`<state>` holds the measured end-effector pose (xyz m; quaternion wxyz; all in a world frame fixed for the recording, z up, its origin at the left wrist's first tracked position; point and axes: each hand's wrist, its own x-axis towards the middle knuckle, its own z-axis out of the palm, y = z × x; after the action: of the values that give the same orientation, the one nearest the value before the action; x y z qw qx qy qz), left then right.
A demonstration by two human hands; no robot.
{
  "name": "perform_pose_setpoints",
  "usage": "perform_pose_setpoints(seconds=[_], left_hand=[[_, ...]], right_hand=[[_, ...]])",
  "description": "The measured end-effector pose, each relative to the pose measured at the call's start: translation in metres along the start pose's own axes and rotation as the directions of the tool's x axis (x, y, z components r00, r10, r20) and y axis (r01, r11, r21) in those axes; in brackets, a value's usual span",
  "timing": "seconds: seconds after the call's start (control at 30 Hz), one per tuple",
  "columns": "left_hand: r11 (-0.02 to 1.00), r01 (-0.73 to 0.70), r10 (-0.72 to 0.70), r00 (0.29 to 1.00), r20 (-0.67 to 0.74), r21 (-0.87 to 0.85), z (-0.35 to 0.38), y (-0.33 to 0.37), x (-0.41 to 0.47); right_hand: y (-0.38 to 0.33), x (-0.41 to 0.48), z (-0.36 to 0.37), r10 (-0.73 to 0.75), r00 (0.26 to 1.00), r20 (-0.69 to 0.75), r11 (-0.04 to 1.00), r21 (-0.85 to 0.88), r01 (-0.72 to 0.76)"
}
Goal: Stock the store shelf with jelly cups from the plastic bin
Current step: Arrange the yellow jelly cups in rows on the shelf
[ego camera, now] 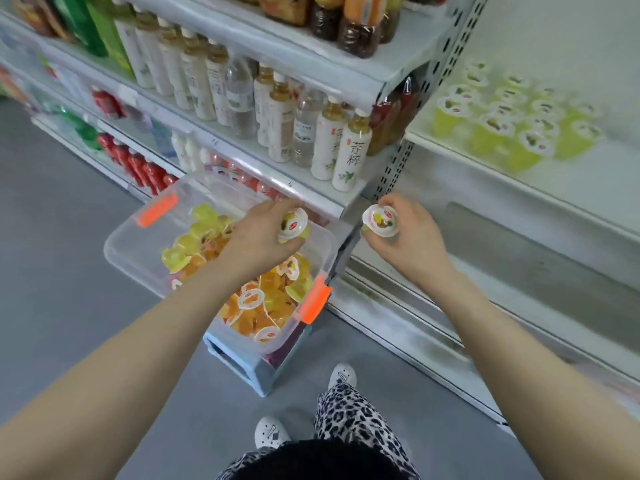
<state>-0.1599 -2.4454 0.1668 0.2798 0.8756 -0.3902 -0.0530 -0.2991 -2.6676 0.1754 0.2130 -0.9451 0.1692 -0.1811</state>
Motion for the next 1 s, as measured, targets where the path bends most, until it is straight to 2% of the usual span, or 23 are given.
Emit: perform_pose_setpoints(seconds=[0.3, 0.5, 0.7, 1.0], left_hand=[[0.972, -0.235, 0.235, 0.972, -0.009, -0.031, 0.020, 0.107, 0.051], [0.963, -0.262, 0.257, 0.964, -0.068, -0.059, 0.037, 0.174, 0.088], [0.952, -0.300, 0.304, 0.948, -0.090, 0.059, 0.059, 0.216, 0.116], [0.944, -0.294, 0.312, 0.944, -0.112, 0.153, 0.077, 0.252, 0.127]], right_hand=[[0.049, -0.027, -0.111, 0.074, 0.971, -0.229, 0.997, -0.015, -0.080], [0.097, -0.026, -0.179, 0.125, 0.933, -0.337, 0.989, -0.030, -0.144], [0.162, 0.002, -0.223, 0.214, 0.931, -0.297, 0.973, -0.017, -0.229], [0.215, 0.046, -0.209, 0.211, 0.953, -0.217, 0.976, 0.001, -0.216]])
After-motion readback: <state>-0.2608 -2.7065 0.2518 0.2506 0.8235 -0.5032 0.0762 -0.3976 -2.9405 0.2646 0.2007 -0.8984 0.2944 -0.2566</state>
